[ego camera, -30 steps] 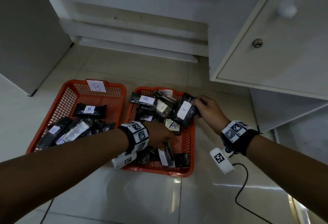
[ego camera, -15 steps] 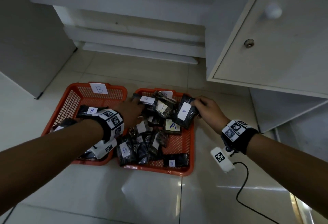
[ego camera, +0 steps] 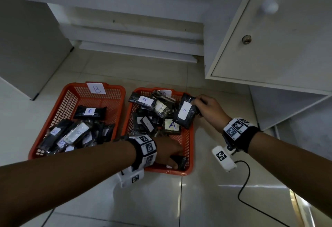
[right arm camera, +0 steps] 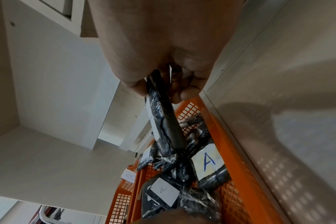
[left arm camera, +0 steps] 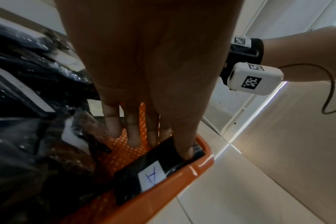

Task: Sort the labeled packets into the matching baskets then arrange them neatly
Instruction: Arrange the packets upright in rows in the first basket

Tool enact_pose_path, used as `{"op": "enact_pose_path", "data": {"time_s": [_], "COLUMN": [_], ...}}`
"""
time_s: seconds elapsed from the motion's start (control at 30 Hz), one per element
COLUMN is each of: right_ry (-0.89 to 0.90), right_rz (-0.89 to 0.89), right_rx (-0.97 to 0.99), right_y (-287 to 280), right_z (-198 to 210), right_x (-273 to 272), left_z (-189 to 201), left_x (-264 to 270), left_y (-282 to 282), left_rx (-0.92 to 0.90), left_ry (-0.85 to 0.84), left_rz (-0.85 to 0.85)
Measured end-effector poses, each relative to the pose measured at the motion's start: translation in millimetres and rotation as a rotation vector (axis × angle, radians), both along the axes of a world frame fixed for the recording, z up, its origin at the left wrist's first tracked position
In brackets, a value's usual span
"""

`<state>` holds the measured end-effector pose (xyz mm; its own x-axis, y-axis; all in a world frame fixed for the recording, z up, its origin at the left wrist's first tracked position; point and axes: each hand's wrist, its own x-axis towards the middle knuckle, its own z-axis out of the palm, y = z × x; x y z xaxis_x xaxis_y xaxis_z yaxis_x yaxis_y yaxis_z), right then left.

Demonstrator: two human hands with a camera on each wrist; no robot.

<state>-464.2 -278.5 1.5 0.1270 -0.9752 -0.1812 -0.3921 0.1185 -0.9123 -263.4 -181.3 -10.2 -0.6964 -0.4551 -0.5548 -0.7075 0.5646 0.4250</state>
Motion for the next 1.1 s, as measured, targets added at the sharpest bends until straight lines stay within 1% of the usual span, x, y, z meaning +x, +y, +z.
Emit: {"op": "enact_pose_path", "data": {"time_s": [0.1, 0.17, 0.27, 0.43, 0.5, 0.53, 0.6, 0.67, 0.77, 0.9, 1.03, 1.1], "right_ry": [-0.006, 0.025, 0.142, 0.325, 0.440, 0.528, 0.710, 0.803, 0.790, 0.636, 0.585, 0.561], "right_rz": [0.039, 0.092, 0.227, 0.367, 0.454, 0.503, 0.586, 0.619, 0.617, 0.590, 0.560, 0.551], "right_rx": [0.020, 0.012, -0.047, -0.119, -0.115, -0.114, -0.119, -0.108, -0.085, -0.050, -0.058, -0.063], "right_y": [0.7, -0.6, -1.5, 4.2, 5.1, 5.8, 7.4, 8.7, 6.2, 0.0, -0.1, 0.2], "right_z": [1.3, -1.0, -4.1, 0.4, -2.5, -4.9, -9.1, -12.6, -16.0, -19.9, -22.5, -22.7], "right_x": [-1.2, -4.9, -10.5, -6.0, -1.1, 2.0, 10.3, 18.2, 22.3, 16.5, 10.1, 7.4], "left_z": [-2.9, 4.4, 19.8, 50.8, 60.0, 61.0, 56.5, 45.4, 25.6, 8.2, -4.8, -6.5], "left_x": [-3.8, 3.1, 26.8, 79.6, 95.2, 100.8, 105.8, 101.6, 81.0, 51.9, 43.5, 45.3], "left_y": [-1.5, -9.7, -25.1, -50.7, -57.4, -59.7, -62.0, -61.9, -62.1, -67.2, -71.6, -73.7], "left_rx": [0.021, 0.036, 0.007, -0.015, -0.093, -0.156, -0.275, -0.331, -0.316, -0.299, -0.294, -0.298], "left_ry": [0.012, 0.013, 0.009, 0.108, 0.108, 0.080, -0.012, -0.053, -0.072, -0.131, -0.191, -0.239], "left_rz": [0.066, 0.105, 0.159, 0.307, 0.341, 0.345, 0.338, 0.304, 0.229, 0.107, 0.049, -0.007]}}
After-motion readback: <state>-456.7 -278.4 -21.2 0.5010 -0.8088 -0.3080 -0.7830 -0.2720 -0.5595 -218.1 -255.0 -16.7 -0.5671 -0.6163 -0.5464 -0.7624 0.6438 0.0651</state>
